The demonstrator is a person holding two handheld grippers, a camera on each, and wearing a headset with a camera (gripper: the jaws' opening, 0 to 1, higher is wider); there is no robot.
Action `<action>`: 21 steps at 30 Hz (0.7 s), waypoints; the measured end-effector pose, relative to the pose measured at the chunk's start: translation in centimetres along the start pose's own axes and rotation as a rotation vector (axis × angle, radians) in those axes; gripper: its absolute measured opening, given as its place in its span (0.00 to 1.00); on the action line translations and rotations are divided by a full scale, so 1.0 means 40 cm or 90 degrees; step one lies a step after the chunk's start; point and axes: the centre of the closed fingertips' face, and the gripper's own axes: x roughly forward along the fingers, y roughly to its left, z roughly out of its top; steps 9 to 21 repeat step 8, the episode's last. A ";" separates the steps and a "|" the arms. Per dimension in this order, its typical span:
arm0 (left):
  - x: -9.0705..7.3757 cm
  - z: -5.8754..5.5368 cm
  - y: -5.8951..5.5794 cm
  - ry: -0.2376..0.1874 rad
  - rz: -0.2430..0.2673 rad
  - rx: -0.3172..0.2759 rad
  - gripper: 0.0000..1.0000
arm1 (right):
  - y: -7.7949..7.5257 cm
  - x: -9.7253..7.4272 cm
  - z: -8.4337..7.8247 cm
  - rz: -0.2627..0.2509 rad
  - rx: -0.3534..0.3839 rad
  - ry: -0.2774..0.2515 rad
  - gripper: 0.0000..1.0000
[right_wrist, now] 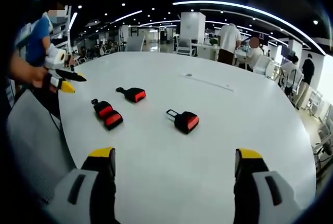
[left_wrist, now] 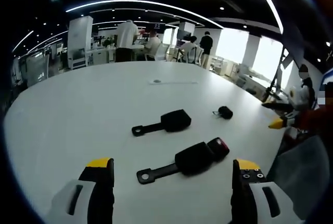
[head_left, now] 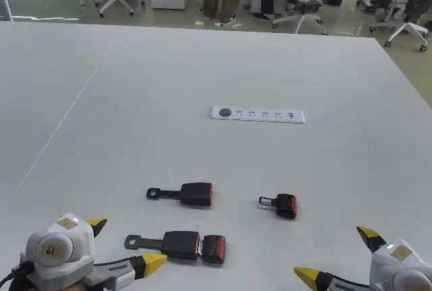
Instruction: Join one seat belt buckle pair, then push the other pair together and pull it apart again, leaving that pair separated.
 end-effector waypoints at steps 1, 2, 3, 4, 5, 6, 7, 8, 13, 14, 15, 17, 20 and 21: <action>-0.002 -0.003 0.001 0.003 0.001 0.001 0.96 | -0.001 0.000 -0.007 -0.001 -0.001 0.004 0.96; -0.005 -0.004 0.000 0.002 0.002 -0.001 0.96 | -0.001 -0.001 -0.013 -0.002 -0.002 0.007 0.96; -0.010 -0.002 0.000 -0.004 0.004 -0.007 0.96 | 0.000 -0.004 -0.016 -0.003 -0.001 0.008 0.96; -0.014 -0.001 -0.002 -0.006 0.005 -0.008 0.96 | 0.001 -0.006 -0.018 -0.002 0.000 0.009 0.96; -0.017 -0.004 0.000 -0.006 0.008 -0.009 0.95 | 0.000 -0.008 -0.019 -0.002 0.000 0.010 0.96; -0.018 -0.007 0.005 -0.006 0.010 -0.011 0.95 | 0.000 -0.010 -0.020 -0.003 0.000 0.010 0.95; -0.020 -0.009 0.007 -0.006 0.011 -0.013 0.95 | 0.000 -0.013 -0.019 -0.003 0.002 0.009 0.95; -0.023 -0.011 0.008 -0.007 0.011 -0.015 0.95 | 0.000 -0.015 -0.017 -0.004 0.003 0.006 0.95; -0.023 -0.011 0.008 -0.007 0.011 -0.015 0.95 | 0.000 -0.015 -0.017 -0.004 0.003 0.006 0.95; -0.023 -0.011 0.008 -0.007 0.011 -0.015 0.95 | 0.000 -0.015 -0.017 -0.004 0.003 0.006 0.95; -0.023 -0.011 0.008 -0.007 0.011 -0.015 0.95 | 0.000 -0.015 -0.017 -0.004 0.003 0.006 0.95; -0.023 -0.011 0.008 -0.007 0.011 -0.015 0.95 | 0.000 -0.015 -0.017 -0.004 0.003 0.006 0.95; -0.023 -0.011 0.008 -0.007 0.011 -0.015 0.95 | 0.000 -0.015 -0.017 -0.004 0.003 0.006 0.95; -0.023 -0.011 0.008 -0.007 0.011 -0.015 0.95 | 0.000 -0.015 -0.017 -0.004 0.003 0.006 0.95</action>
